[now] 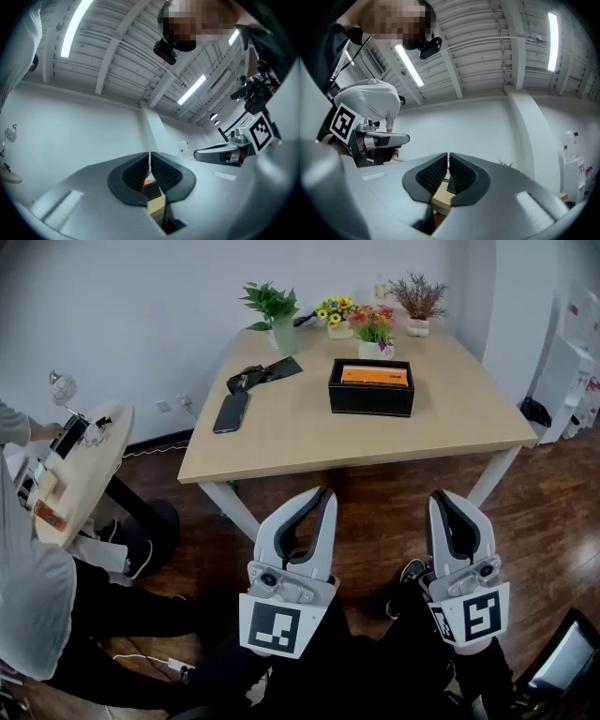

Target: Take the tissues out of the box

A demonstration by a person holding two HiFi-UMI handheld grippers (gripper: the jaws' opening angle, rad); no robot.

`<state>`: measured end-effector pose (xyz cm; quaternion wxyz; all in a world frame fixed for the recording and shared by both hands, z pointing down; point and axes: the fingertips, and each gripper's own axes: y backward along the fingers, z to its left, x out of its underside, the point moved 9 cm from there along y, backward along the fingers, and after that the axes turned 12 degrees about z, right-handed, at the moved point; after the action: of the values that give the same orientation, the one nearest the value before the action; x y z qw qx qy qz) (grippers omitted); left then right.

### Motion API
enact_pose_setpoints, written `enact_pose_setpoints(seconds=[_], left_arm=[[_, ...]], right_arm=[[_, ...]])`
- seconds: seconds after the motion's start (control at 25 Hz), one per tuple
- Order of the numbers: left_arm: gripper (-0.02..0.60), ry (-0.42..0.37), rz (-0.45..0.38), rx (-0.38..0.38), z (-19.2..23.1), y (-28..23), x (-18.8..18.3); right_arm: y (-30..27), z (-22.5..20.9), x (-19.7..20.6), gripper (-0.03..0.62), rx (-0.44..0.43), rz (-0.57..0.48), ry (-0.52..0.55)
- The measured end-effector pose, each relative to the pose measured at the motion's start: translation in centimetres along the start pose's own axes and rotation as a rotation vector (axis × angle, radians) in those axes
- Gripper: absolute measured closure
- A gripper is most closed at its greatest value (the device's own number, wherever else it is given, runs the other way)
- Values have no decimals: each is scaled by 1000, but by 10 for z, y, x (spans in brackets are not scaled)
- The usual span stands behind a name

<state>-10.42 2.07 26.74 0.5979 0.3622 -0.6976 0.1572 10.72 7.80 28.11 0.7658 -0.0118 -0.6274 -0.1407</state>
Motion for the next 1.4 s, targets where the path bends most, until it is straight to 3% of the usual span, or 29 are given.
enact_pose_setpoints(seconds=[0.28, 0.72, 1.2, 1.4], left_arm=[[581, -33, -8, -7, 17, -50, 4], [570, -17, 12, -11, 47, -123, 20], [537, -56, 76, 46, 67, -184, 43], [479, -116, 196, 156, 77, -216, 54]], right_arm=[[-41, -31, 4, 579, 0, -24, 31], [-99, -77, 15, 579, -4, -41, 36], [-157, -107, 34, 579, -12, -11, 31], [-178, -120, 41, 575, -49, 41, 58]])
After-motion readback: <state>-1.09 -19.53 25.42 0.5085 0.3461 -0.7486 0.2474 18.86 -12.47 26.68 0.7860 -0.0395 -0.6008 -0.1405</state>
